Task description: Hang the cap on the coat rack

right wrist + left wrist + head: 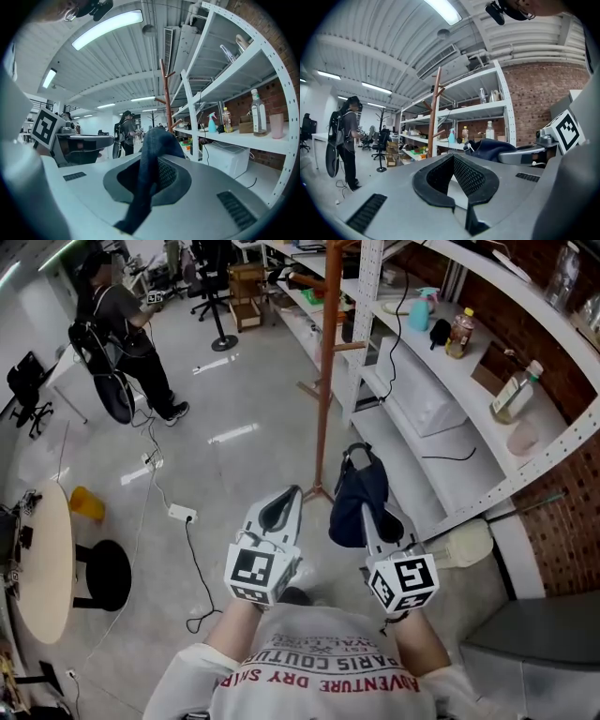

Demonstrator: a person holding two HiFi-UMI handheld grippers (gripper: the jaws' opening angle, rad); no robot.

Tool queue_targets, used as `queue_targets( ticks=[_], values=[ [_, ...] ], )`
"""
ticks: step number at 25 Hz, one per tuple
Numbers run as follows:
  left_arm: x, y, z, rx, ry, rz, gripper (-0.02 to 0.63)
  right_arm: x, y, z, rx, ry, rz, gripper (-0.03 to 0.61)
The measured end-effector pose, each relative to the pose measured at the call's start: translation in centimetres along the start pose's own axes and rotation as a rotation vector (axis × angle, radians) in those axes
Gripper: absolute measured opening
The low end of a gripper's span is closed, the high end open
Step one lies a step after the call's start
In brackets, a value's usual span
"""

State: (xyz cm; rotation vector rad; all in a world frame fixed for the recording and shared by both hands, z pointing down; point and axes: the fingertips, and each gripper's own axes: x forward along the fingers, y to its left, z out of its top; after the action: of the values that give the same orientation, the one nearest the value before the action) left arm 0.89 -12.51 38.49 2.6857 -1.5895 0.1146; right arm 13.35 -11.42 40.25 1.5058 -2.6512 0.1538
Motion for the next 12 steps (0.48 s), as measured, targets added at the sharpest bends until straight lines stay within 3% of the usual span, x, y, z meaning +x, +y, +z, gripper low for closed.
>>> queue_targets(
  ticks=[5,12],
  values=[
    [4.0,1.3,-1.0,-0.007,0.029,-0.018,0.005,3.3,-2.7,0.3,-0.002,0.002,0.000,0.025],
    [11.3,5.1,0.5,-0.016,-0.005,-0.081,0.005,9.4,-6.0,1.7,0.003,-0.003,-0.056,0.025]
  ],
)
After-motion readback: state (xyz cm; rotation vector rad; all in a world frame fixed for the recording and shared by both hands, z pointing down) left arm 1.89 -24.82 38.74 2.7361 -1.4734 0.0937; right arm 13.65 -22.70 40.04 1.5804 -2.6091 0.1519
